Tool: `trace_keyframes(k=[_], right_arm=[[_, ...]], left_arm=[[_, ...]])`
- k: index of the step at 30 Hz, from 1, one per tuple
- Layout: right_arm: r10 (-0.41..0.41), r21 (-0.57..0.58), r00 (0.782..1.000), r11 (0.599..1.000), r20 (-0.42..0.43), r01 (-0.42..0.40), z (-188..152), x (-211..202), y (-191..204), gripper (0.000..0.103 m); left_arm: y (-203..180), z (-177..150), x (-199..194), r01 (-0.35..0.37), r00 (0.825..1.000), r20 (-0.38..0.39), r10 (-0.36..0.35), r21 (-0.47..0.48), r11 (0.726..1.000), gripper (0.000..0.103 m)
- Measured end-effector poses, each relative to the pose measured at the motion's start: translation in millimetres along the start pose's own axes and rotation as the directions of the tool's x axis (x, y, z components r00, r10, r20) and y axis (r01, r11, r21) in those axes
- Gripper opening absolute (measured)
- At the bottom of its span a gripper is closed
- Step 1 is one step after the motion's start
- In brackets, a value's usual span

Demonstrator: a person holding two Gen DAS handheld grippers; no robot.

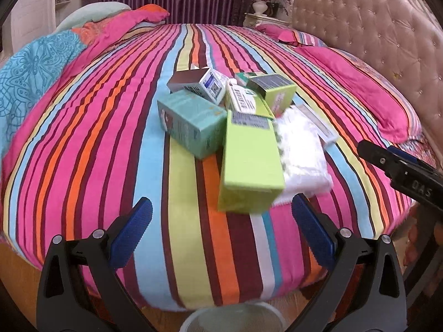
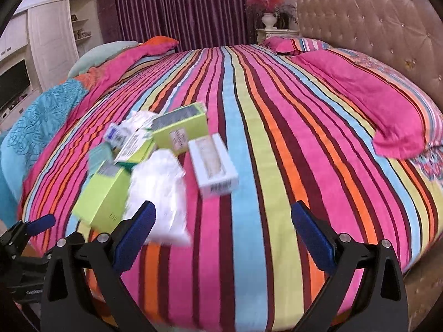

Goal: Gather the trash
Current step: 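Grasp the lime-green box with the left tool while the right tool grasps the white cosmetic box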

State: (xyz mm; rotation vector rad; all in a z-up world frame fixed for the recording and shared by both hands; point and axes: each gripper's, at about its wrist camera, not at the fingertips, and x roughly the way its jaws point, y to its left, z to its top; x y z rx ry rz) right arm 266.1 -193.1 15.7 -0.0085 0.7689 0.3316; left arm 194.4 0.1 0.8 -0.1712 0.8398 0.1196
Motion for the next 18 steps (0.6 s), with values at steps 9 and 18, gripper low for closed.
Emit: trace_keyframes(k=[9,18], right_arm=[[0.014,-0.062,0.998,0.998,-0.063,-0.018,14,44,-5,0.094],[0.014,-0.081,0.989,0.996,-0.144,-0.026,20,77,-4,0.081]], left_arm=[[1,17,29,0.005,0.999,-0.032,-0.005,-0.005,1.0,0.097],[-4,22,54,0.002,0.998,-0.069,-0.001,0.013,1.0,0.096]])
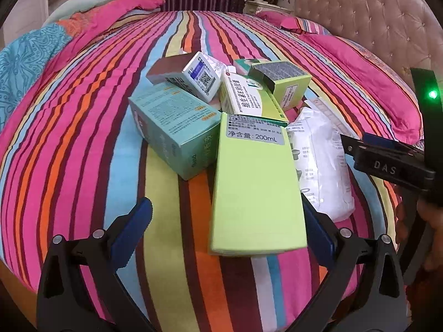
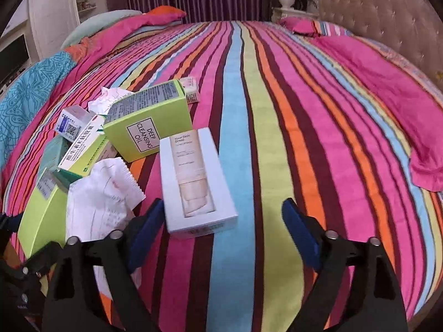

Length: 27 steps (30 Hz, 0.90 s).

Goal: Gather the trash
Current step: 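Grasp the lime-green box with the left tool while the right tool grasps the white cosmetic box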

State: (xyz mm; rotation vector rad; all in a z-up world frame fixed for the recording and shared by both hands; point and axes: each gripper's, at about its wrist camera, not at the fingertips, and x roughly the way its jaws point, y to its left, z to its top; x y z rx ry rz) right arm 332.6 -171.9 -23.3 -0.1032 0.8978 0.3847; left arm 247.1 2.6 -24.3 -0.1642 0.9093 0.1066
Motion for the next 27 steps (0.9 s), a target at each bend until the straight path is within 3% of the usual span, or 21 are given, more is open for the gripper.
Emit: trace_keyframes(k=[2,4,6,7,12,16,20,27], right_arm=[[-0.009,-0.022,1.0,1.0,-0.005,0.009,1,4,4,0.081],[-0.014,-0.037,1.0,0.999,-0.007,0.014,2,9,7,0.079],[0.023,-0.024,0.999,0.999,-0.027,-0.024,7,14,6,0.057],[0.048,-0.012,0.998,0.999,-0.039,-0.049,8,16,6,0.051],[0.029,-0.014,0.999,0.999,-0.016,-0.029,5,4,5,0.048],[0.038,0.061,0.999,0.997,-0.001,-0.038,-1,-15,-6,0.048],[-0.005,0.113,1.0,0.994,0.008,0.004,-10,-35,-17,0.048],[0.005,0.185,0.998,0.983,0.056,-0.016,-32,-95,-21,0.048]], left_arm=[[-1,1,4,-0.002,1.0,-0.004,0.002,0.006,1.0,0.093],[-1,3,6,0.009,1.0,-0.006,-0.009,0.005,1.0,0.08],[-1,5,9,0.04,0.999,-0.018,-0.04,0.003,0.999,0.058],[-2,5,10,0.05,0.998,-0.024,-0.05,0.005,0.999,0.052],[-5,2,6,0.054,0.998,-0.019,-0.054,0.007,0.999,0.051],[-7,-3,-5,0.074,0.997,-0.01,-0.074,0.006,0.997,0.051],[-7,-7,-18,0.071,0.997,0.008,-0.071,0.019,0.997,0.051],[5,-17,-71,0.065,0.996,0.062,-0.069,0.062,0.996,0.051]])
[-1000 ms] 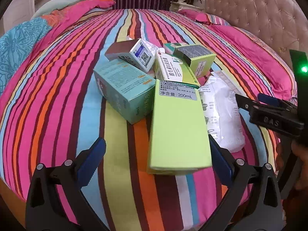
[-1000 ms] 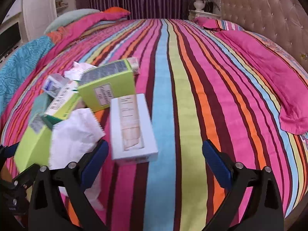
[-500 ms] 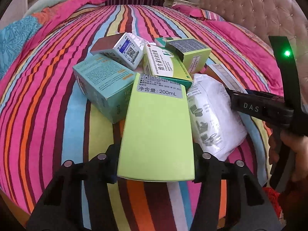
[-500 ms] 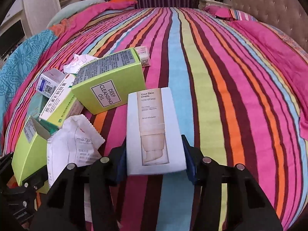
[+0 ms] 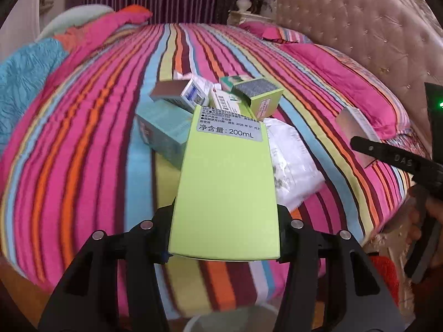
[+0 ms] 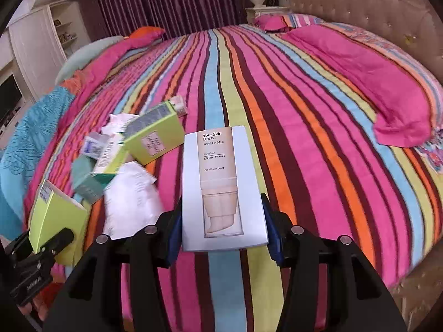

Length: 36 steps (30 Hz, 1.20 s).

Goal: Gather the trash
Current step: 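Grasp the lime-green box with the left tool while the right tool grasps the white cosmetic box, then carry both boxes over the wastebasket and open both tools to drop them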

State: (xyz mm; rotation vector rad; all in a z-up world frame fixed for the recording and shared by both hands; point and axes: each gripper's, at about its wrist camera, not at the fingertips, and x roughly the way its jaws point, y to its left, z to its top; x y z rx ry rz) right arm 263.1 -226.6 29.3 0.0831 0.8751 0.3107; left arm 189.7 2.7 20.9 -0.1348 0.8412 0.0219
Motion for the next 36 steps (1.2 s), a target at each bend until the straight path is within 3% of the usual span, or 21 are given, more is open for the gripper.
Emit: trace_keyframes(k=[3,9,16,20,24,27,34,36], right_arm=[[0.021,0.036,1.0,0.999,-0.005,-0.021,-16,-21,3,0.048],[0.095,0.053,0.994,0.994,-0.044,-0.093,-71,-50,29,0.048],[0.151,0.052,0.974,0.988,-0.166,-0.144,-134,-49,55,0.048],[0.159,0.074,0.947,0.987,-0.279,-0.144,-171,-28,67,0.048],[0.21,0.15,0.884,0.976,-0.418,-0.16,-200,4,70,0.048],[0.223,0.208,0.827,0.969,-0.516,-0.132,-216,25,65,0.048],[0.254,0.327,0.708,0.945,-0.659,-0.034,-235,73,46,0.048],[0.264,0.348,0.677,0.937,-0.687,-0.012,-242,85,44,0.048]], left_arm=[[4,-11,-24,-0.005,1.0,0.012,0.004,0.014,1.0,0.051],[18,-62,-58,0.041,0.997,-0.058,-0.041,-0.005,0.999,0.051],[28,-123,-57,0.032,0.986,-0.159,-0.044,-0.076,0.997,0.051],[26,-148,-41,0.047,0.969,-0.235,-0.071,-0.108,0.993,0.051],[22,-168,-19,0.067,0.938,-0.331,-0.106,-0.127,0.99,0.051],[20,-185,2,0.076,0.899,-0.419,-0.13,-0.144,0.987,0.051],[21,-213,50,0.039,0.799,-0.583,-0.151,-0.199,0.979,0.051],[20,-223,65,0.02,0.76,-0.632,-0.148,-0.205,0.978,0.051]])
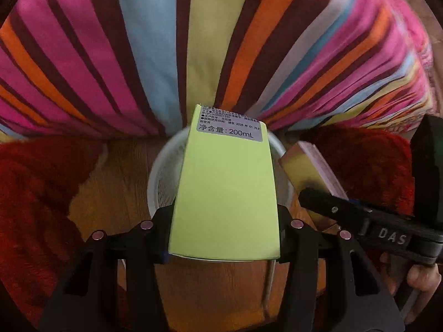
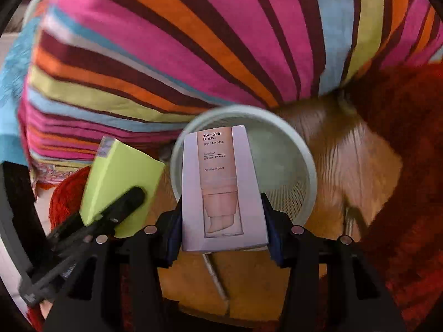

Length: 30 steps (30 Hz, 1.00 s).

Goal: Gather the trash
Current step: 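Carry both boxes over the wastebasket and open both tools to drop them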

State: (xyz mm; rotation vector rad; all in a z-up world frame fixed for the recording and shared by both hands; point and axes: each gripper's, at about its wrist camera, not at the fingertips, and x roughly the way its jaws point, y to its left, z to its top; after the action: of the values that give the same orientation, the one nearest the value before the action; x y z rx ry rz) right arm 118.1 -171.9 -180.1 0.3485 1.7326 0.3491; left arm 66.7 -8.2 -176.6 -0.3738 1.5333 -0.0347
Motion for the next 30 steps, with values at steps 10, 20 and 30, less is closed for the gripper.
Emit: trace_keyframes(k=[10,20,30], right_arm=[[-0.046,0.093,0.991,0.994,-0.129,0.058,31,42,-5,0.048],[-0.067,0.193,0.989,0.977,-0.131,0.092,22,61,-29,0.081],[-0.078,0.195,0.992,0.976,-0.104,0.097,18,57,-30,0.082]], left_arm=[[19,3,52,-0.017,0.98,-0.199,-0.009,-0.125,0.992,0.051],[26,6,76,-0.055,0.964,-0.265,0.006,-0.176,0.983,0.081],[32,9,77,-0.05,0.97,-0.242,0.002,-0.194,0.98,0.082]])
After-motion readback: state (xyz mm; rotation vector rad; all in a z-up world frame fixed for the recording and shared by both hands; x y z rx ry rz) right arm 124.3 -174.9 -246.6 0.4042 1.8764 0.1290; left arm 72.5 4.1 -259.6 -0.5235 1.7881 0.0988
